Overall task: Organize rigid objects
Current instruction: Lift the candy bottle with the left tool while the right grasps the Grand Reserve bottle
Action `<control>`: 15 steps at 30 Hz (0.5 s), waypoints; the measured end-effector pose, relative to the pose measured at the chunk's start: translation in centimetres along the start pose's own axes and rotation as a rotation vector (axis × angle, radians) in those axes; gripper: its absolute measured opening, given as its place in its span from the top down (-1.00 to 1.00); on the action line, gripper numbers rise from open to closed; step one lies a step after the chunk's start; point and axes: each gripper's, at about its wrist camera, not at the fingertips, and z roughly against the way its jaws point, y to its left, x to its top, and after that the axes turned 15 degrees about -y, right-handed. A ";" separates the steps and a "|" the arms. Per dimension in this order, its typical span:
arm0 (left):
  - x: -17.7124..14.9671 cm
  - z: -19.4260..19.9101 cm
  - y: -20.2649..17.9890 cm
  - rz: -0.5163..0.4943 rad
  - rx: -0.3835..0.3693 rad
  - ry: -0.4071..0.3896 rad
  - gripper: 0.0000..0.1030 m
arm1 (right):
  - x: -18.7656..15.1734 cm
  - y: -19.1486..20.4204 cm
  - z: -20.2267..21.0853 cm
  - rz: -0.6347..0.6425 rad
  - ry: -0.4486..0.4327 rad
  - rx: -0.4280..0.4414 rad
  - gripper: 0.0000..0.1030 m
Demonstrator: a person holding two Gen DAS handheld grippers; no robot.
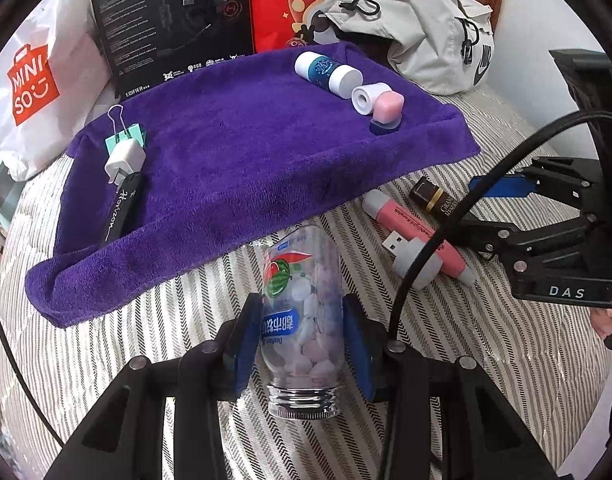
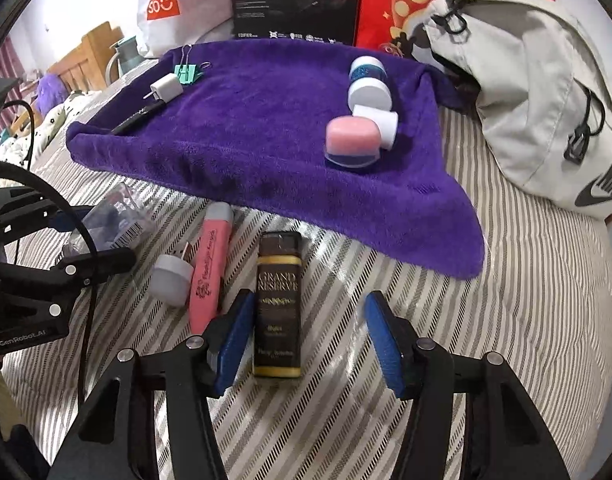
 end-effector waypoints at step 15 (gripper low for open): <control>-0.3 0.4 0.0 0.005 -0.003 -0.040 0.25 | -0.2 1.3 0.6 -0.049 0.023 -0.008 0.55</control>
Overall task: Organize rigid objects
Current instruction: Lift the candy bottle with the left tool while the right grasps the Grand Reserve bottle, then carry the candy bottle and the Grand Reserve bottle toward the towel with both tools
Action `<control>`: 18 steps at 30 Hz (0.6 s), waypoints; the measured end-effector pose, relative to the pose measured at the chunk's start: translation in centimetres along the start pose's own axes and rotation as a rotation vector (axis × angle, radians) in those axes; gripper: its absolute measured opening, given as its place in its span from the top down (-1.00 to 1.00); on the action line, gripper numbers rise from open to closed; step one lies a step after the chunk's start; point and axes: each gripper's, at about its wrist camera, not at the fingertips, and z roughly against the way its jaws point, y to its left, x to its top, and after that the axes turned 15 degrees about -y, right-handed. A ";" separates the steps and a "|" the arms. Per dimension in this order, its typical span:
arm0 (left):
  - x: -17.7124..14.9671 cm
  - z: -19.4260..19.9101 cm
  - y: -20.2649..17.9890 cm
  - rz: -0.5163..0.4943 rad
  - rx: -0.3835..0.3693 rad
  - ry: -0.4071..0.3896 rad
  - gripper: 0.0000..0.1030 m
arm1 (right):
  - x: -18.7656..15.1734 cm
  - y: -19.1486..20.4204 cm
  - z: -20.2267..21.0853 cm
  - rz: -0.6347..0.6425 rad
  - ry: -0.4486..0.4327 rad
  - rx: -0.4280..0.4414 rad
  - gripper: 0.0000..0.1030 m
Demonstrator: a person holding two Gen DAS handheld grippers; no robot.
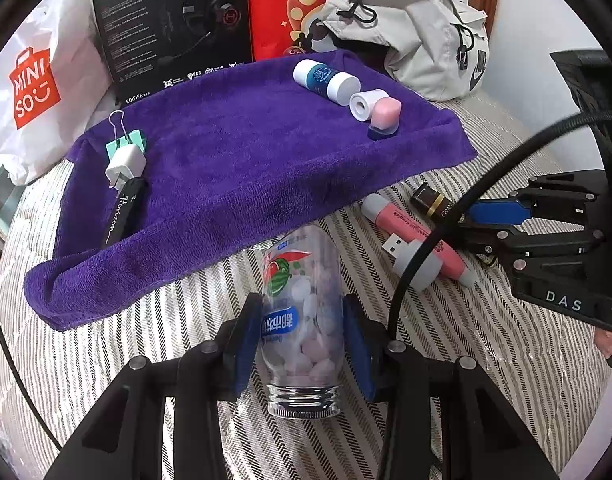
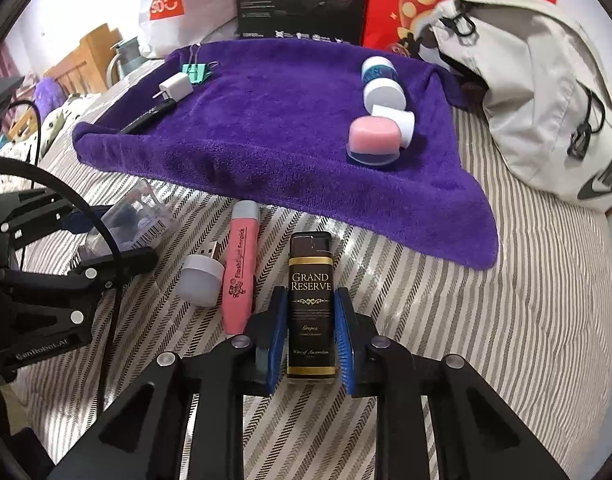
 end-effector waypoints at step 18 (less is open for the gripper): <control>-0.6 0.7 0.3 -0.034 -0.003 -0.019 0.24 | -0.3 0.5 0.3 -0.004 0.032 -0.046 0.54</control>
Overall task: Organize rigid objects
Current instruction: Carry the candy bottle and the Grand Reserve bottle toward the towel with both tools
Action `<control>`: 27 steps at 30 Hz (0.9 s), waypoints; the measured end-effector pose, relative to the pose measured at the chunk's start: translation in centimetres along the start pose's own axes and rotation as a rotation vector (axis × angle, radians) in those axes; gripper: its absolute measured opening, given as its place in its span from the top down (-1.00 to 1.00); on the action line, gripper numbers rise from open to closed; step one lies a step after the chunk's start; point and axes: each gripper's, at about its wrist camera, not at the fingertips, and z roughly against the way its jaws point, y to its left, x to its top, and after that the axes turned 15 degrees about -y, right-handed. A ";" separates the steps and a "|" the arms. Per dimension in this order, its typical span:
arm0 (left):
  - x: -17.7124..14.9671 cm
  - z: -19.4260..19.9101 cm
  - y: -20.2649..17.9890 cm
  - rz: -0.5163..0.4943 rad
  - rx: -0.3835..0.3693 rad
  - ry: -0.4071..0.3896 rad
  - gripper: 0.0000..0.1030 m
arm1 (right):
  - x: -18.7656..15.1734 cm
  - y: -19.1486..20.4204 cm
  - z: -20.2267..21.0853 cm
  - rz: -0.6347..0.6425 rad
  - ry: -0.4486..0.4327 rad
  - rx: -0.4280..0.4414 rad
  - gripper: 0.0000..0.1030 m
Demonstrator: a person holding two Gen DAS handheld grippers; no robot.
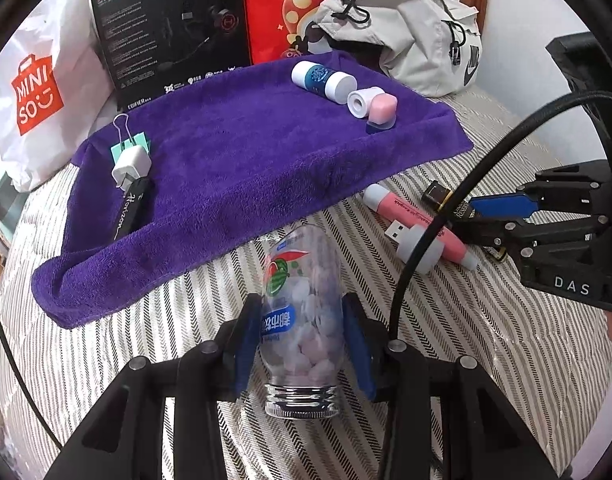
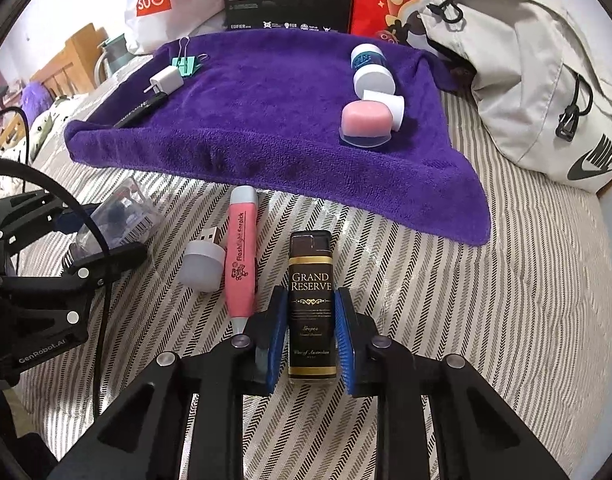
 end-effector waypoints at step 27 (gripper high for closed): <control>0.0 3.6 6.9 0.175 0.037 -0.006 0.26 | 0.3 -1.5 3.0 -0.065 -0.021 0.172 0.55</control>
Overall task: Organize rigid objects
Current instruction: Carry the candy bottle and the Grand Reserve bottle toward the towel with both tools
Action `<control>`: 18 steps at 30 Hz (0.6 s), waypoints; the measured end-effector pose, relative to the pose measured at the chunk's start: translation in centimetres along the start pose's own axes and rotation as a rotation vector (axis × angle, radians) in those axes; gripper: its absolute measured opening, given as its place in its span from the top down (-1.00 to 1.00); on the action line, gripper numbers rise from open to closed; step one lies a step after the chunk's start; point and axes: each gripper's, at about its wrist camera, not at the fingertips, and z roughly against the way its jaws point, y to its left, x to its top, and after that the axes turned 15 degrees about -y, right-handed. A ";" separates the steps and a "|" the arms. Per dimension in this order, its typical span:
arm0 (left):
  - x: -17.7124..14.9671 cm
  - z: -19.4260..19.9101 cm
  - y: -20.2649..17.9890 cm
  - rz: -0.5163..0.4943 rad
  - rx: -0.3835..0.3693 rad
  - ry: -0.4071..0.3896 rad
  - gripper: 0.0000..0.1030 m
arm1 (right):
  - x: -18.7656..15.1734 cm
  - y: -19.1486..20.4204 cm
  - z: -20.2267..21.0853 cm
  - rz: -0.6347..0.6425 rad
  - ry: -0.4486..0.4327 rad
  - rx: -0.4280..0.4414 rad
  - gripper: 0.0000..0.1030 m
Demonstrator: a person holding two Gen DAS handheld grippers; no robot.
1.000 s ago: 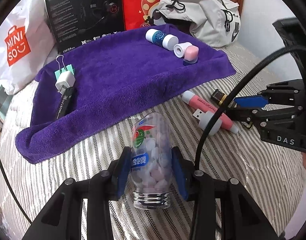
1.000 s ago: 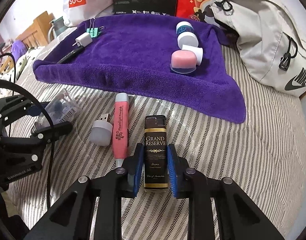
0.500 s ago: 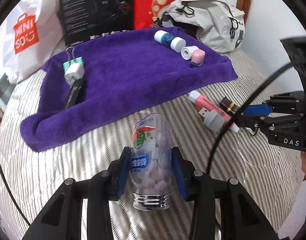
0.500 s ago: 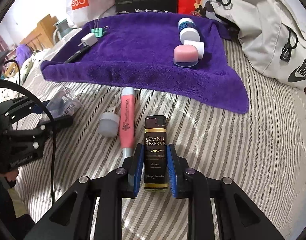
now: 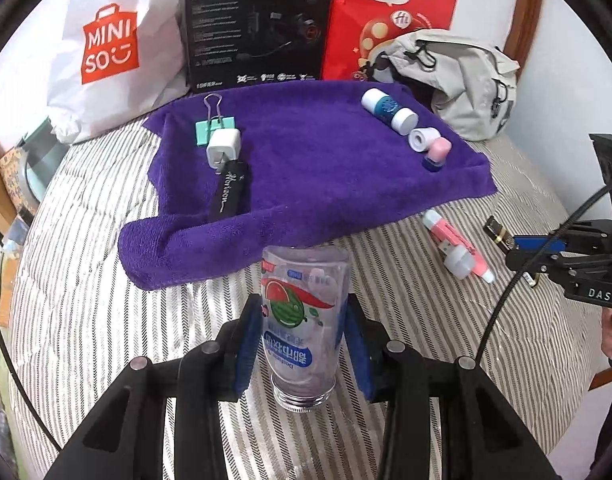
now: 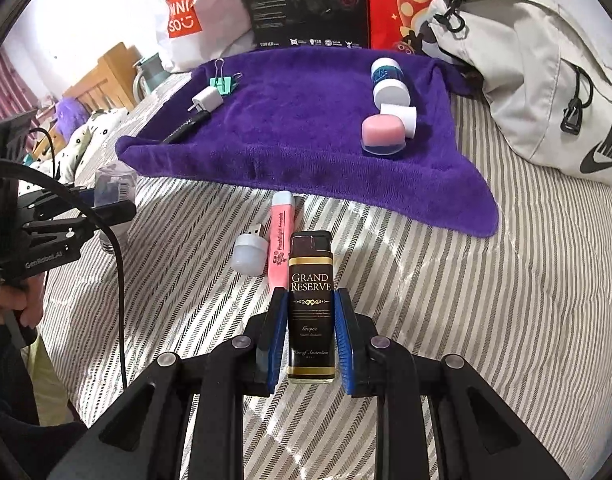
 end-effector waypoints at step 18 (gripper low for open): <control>-2.5 -1.6 -0.8 -0.071 0.049 0.005 0.26 | -0.6 -0.1 -2.1 -0.014 0.035 0.025 0.55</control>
